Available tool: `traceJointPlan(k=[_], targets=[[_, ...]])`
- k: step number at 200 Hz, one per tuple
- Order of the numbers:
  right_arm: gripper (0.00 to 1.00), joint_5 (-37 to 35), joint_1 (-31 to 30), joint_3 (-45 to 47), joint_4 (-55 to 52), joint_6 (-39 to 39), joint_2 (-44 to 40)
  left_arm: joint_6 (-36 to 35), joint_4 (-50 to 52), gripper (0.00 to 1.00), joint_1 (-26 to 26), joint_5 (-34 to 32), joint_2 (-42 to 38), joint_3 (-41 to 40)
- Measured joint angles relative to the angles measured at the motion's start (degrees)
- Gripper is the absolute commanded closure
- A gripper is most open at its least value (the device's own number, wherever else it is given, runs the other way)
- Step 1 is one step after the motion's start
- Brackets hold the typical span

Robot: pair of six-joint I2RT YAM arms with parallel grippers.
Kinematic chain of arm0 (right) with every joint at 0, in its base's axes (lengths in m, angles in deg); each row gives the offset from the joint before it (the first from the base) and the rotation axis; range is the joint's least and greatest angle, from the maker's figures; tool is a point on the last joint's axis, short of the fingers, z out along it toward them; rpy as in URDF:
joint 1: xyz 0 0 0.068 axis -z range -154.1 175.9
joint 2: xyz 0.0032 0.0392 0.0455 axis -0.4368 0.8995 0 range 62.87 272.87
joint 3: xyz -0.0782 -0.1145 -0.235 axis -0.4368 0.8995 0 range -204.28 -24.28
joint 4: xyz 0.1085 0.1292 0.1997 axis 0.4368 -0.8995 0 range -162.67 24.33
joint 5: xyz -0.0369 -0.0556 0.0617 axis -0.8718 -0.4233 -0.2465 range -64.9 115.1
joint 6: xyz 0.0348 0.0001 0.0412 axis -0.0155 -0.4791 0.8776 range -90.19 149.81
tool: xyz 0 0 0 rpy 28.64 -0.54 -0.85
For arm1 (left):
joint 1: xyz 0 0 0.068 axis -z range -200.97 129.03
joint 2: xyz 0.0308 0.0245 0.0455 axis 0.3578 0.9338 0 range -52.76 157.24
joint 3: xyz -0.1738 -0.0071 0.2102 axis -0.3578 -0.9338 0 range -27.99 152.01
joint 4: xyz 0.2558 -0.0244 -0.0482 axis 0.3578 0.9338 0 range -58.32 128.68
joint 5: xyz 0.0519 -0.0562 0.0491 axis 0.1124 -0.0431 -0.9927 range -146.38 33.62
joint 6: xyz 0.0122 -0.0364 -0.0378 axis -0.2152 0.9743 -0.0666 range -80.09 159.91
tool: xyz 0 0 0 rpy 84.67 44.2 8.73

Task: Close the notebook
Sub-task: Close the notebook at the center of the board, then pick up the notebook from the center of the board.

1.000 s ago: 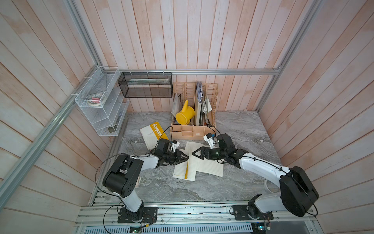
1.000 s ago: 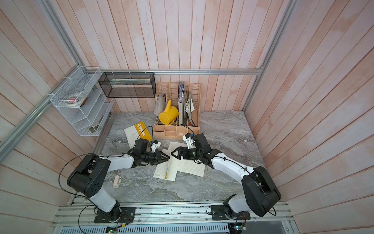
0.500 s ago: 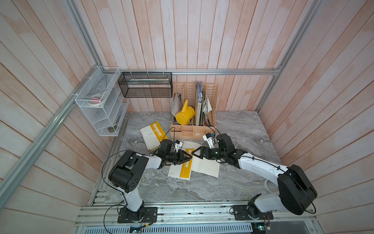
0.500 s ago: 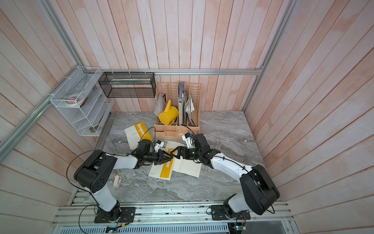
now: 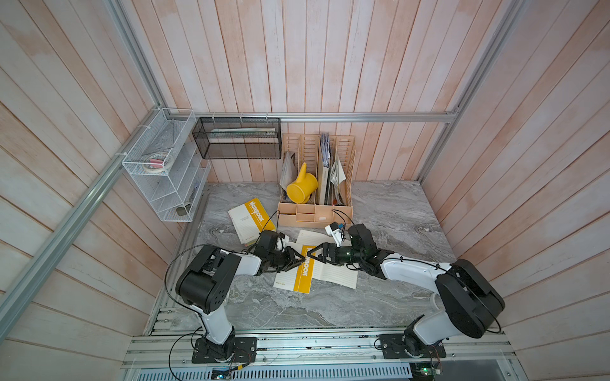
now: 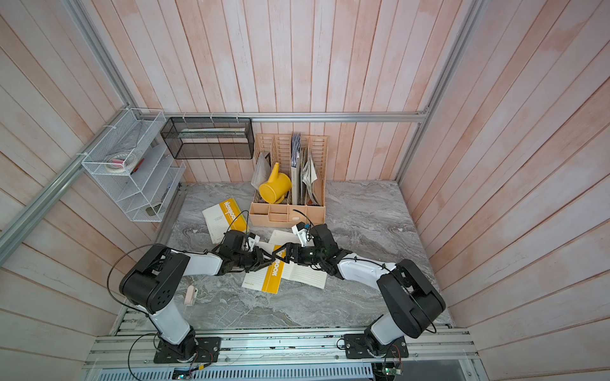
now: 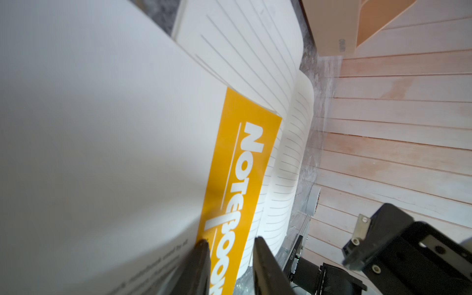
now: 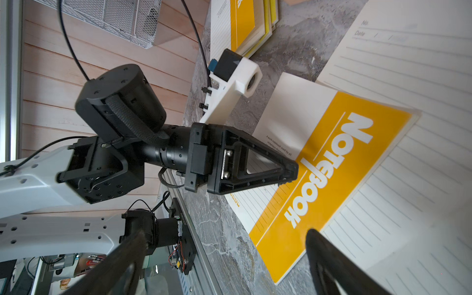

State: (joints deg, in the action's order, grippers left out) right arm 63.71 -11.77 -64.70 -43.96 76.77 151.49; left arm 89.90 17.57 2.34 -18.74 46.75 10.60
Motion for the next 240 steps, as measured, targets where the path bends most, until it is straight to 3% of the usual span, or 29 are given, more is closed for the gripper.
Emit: traceJointPlan(k=[56, 122, 182, 240], targets=[[0.02, 0.7, -4.2, 0.0, 8.3, 3.6, 8.7, -0.2, 1.9, 0.68, -2.2, -2.6, -3.8, -2.9], [0.02, 0.5, -4.6, 0.2, 9.0, 4.0, 14.0, -1.0, 6.5, 0.68, -5.1, -3.3, -6.8, -3.1], [0.02, -0.1, -4.7, -2.3, 3.8, 0.9, 14.0, -9.0, 20.9, 0.66, -10.4, -3.7, -10.1, 1.6], [0.02, -0.2, -4.8, -3.0, 2.1, -0.7, 14.0, -15.0, 24.5, 0.66, -14.0, -2.9, -9.0, 1.3]])
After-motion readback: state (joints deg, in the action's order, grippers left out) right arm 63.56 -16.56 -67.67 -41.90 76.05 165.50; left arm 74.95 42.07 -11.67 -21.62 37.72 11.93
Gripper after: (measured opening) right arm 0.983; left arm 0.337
